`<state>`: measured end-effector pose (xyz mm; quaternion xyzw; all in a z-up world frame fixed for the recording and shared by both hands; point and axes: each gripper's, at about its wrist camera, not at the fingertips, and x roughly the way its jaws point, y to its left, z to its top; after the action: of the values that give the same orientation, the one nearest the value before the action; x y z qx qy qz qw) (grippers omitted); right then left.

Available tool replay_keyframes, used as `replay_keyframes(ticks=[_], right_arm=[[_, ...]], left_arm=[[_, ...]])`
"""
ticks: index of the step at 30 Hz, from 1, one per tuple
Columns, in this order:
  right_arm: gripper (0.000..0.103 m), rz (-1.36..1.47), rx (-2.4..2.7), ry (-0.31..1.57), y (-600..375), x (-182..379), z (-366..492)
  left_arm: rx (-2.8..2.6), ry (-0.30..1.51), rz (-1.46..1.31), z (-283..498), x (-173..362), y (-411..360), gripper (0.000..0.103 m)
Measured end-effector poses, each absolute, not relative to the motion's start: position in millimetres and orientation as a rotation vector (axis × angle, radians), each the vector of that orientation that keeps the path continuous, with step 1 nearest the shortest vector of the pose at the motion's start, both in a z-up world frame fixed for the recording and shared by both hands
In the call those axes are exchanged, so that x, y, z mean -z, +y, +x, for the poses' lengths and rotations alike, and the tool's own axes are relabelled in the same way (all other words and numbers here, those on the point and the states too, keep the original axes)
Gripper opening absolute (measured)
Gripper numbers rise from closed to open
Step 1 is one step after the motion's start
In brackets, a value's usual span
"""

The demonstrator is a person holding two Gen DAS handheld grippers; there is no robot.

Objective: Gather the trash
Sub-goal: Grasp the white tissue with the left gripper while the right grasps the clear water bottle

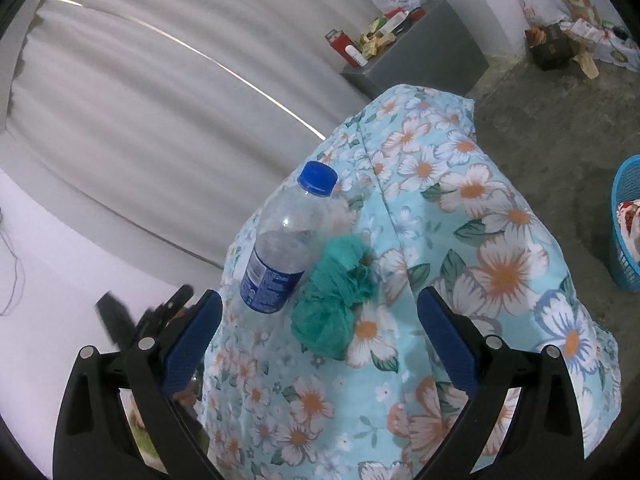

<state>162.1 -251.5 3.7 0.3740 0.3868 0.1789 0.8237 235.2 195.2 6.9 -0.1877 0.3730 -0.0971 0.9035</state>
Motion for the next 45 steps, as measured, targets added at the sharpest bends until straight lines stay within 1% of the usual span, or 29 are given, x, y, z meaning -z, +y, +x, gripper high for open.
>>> replay_keyframes(ticks=[3, 6, 7, 9, 11, 14, 16, 18, 19, 21, 22, 25, 27, 29, 30, 33, 36, 40, 43, 44, 45], right_arm=[[0.095, 0.800, -0.373, 0.815, -253, -4, 165], [0.095, 0.812, -0.371, 0.820, -254, -1, 168], [0.095, 0.814, -0.371, 0.825, -254, 1, 169], [0.095, 0.815, -0.371, 0.837, -252, 4, 171], [0.095, 0.810, -0.370, 0.845, -251, 6, 174], [0.095, 0.806, -0.371, 0.852, -249, 7, 176], [0.095, 0.807, -0.374, 0.856, -247, 8, 178], [0.095, 0.813, -0.379, 0.859, -246, 9, 180], [0.095, 0.814, -0.380, 0.860, -245, 9, 180], [0.094, 0.815, -0.382, 0.865, -243, 10, 181], [0.094, 0.815, -0.383, 0.866, -243, 10, 182], [0.094, 0.816, -0.389, 0.867, -241, 9, 184], [0.092, 0.831, -0.399, 0.864, -241, 9, 188], [0.091, 0.863, -0.420, 0.862, -242, 10, 195], [0.091, 0.884, -0.428, 0.861, -243, 11, 200], [0.091, 0.958, -0.464, 0.853, -243, 13, 218], [0.091, 1.008, -0.487, 0.858, -240, 17, 238], [0.091, 1.005, -0.450, 0.897, -229, 26, 265], [0.090, 1.026, -0.440, 0.888, -226, 31, 276], [0.087, 1.037, -0.445, 0.883, -225, 31, 278], [0.080, 1.050, -0.451, 0.881, -224, 32, 280]], left_arm=[[0.219, 0.855, -0.576, 266, 14, 219, 0.090], [0.221, 0.945, -0.794, 293, 46, 240, 0.089], [0.216, 0.964, -0.848, 300, 56, 244, 0.087], [0.218, 1.006, -0.948, 312, 79, 249, 0.076], [0.208, 1.012, -1.044, 321, 97, 254, 0.072], [0.215, 0.963, -1.098, 328, 99, 258, 0.068], [0.205, 0.955, -1.109, 332, 102, 259, 0.062], [0.188, 0.952, -1.119, 336, 106, 259, 0.052], [0.188, 0.950, -1.110, 337, 106, 257, 0.049], [0.198, 0.943, -1.103, 342, 107, 258, 0.037], [0.208, 0.940, -1.111, 344, 109, 259, 0.035], [0.235, 0.922, -1.125, 346, 111, 260, 0.024], [0.269, 0.898, -1.103, 344, 107, 258, 0.011], [0.282, 0.877, -1.052, 342, 99, 253, 0.008], [0.290, 0.869, -1.032, 342, 96, 251, 0.005], [0.312, 0.848, -1.003, 341, 88, 248, 0.001], [0.319, 0.830, -0.981, 339, 82, 249, 0.001], [0.331, 0.821, -0.957, 335, 74, 249, 0.000], [0.336, 0.823, -0.936, 334, 72, 247, 0.000], [0.337, 0.824, -0.930, 335, 71, 246, 0.000], [0.336, 0.825, -0.920, 335, 70, 246, 0.000]])
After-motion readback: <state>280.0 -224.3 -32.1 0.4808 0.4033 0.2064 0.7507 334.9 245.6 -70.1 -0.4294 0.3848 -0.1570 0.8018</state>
